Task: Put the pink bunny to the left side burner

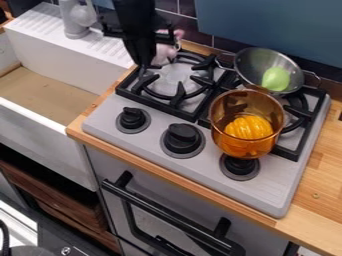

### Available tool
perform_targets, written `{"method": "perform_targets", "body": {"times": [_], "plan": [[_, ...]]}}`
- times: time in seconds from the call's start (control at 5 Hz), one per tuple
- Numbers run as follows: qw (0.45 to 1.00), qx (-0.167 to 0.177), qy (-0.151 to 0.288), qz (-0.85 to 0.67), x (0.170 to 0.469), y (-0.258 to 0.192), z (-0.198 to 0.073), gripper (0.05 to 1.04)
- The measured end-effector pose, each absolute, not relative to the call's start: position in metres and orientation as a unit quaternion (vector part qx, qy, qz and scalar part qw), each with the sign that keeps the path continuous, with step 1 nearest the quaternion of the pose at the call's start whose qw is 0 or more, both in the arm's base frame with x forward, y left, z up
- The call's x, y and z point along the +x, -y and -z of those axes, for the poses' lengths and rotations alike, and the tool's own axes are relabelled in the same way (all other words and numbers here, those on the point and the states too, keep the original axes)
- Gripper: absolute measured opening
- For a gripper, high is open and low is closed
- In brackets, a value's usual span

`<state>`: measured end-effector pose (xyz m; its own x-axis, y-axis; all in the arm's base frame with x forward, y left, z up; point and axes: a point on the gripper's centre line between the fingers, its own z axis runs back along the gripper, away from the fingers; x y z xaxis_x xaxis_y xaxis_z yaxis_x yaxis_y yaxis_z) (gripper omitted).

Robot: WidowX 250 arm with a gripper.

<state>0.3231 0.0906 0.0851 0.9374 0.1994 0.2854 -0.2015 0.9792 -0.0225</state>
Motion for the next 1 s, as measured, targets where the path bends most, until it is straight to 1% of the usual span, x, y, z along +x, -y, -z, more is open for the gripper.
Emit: {"method": "perform_targets", "body": {"times": [0.2,0.4,0.6,0.8,1.0], "plan": [[0.982,0.033,0.143,-0.115,0.332,-0.094,-0.060,0.059],[0.986,0.021,0.126,-0.106,0.336,-0.086,-0.048,0.059],[0.986,0.017,0.134,-0.093,0.339,-0.082,-0.047,0.059],[0.986,0.010,0.144,-0.081,0.342,-0.077,-0.048,0.083],[0.989,0.000,0.127,-0.080,0.338,-0.074,-0.048,0.234]]}}
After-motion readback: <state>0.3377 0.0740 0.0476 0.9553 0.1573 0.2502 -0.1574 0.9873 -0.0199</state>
